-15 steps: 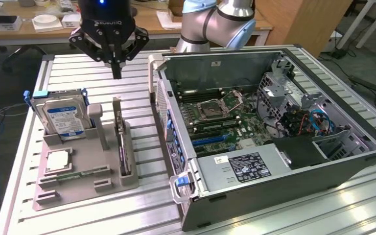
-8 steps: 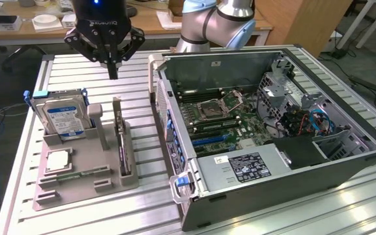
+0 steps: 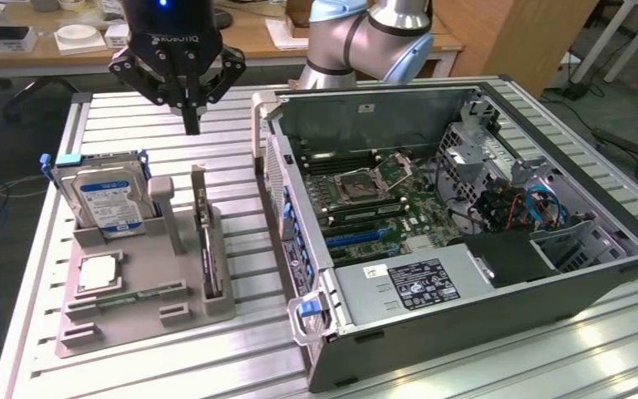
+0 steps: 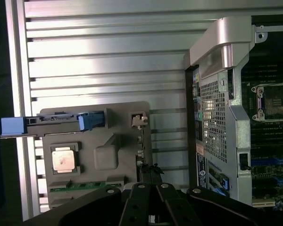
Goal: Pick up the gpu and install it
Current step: 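Pick up the gpu and move the gpu toward the slot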
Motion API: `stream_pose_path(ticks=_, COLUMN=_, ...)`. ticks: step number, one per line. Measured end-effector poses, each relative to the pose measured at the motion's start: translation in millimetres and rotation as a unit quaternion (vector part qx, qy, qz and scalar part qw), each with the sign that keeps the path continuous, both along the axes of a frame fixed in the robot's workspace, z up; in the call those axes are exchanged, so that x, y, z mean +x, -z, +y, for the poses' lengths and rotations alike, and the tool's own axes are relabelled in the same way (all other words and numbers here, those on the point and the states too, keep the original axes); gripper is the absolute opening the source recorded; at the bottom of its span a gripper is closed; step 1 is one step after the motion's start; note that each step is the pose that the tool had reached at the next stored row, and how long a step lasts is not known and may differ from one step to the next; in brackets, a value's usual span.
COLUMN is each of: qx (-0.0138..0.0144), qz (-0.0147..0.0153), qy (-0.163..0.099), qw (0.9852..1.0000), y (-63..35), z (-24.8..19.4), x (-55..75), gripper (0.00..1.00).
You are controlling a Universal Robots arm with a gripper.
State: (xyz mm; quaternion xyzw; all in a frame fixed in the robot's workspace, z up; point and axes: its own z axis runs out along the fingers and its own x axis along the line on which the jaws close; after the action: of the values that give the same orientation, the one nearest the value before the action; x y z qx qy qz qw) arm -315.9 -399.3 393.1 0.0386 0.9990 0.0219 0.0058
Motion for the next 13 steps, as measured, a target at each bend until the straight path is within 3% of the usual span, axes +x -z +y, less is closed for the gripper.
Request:
stream_pose_path(ticks=5, qx=0.0, qz=0.0, qy=0.0, qw=1.0, y=0.0, z=0.0, x=0.0, gripper=0.11)
stream_pose_path(ticks=13, qx=0.0, qz=0.0, qy=0.0, qw=1.0, y=0.0, z=-0.1, x=0.0, gripper=0.47)
